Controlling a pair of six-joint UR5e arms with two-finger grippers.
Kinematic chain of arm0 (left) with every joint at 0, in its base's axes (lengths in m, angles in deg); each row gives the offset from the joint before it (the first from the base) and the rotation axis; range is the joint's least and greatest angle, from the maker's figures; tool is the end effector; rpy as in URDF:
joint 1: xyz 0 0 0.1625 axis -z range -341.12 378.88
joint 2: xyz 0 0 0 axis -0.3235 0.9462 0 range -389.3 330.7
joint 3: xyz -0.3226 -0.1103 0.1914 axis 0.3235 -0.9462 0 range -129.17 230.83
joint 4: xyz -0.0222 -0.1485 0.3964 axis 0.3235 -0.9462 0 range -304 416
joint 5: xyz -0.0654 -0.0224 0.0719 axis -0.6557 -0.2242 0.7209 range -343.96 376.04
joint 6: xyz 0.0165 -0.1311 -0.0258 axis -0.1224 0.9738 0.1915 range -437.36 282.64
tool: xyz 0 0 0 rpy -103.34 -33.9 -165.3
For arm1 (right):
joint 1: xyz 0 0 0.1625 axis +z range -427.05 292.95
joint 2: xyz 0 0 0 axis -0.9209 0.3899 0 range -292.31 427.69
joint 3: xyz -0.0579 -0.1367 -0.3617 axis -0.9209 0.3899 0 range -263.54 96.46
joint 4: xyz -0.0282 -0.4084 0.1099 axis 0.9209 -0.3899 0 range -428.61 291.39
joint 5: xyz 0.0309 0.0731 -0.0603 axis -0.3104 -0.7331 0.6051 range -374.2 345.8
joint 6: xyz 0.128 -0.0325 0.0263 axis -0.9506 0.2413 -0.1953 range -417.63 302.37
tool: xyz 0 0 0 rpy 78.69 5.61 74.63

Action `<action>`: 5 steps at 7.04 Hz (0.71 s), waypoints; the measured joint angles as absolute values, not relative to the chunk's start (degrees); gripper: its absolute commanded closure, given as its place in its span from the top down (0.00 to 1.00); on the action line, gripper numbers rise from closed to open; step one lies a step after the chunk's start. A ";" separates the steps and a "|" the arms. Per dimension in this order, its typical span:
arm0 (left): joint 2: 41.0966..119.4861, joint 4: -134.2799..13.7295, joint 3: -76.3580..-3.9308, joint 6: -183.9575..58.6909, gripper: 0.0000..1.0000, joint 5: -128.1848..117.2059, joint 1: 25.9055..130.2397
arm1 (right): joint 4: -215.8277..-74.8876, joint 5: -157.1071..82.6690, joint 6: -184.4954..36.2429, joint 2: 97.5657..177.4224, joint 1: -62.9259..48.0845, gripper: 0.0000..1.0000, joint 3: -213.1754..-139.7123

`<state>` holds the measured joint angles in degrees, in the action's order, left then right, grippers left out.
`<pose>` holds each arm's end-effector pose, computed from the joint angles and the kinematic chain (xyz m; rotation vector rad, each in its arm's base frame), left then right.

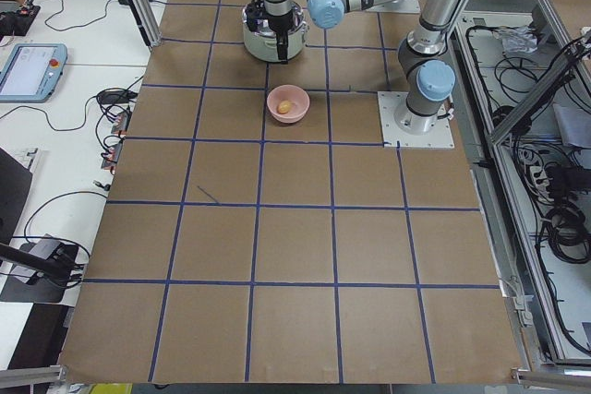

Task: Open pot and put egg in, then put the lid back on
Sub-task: 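Move the left gripper down over the egg in the pink bowl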

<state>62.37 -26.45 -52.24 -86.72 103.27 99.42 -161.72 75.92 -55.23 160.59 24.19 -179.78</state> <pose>-0.0587 -0.4991 0.3051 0.0072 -3.0683 -0.1780 0.1433 -0.4780 0.3945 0.0997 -3.1381 -0.0062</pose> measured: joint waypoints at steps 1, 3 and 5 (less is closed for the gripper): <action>63.53 -24.95 -53.81 -87.21 1.00 103.38 98.75 | -161.84 75.42 -55.10 160.76 24.33 1.00 -179.69; 65.47 -23.93 -55.28 -87.43 1.00 103.56 98.46 | -161.78 75.14 -55.10 160.79 24.52 1.00 -179.48; 67.30 -23.63 -56.04 -87.45 1.00 104.18 98.39 | -161.27 75.08 -55.19 160.54 24.35 1.00 -179.25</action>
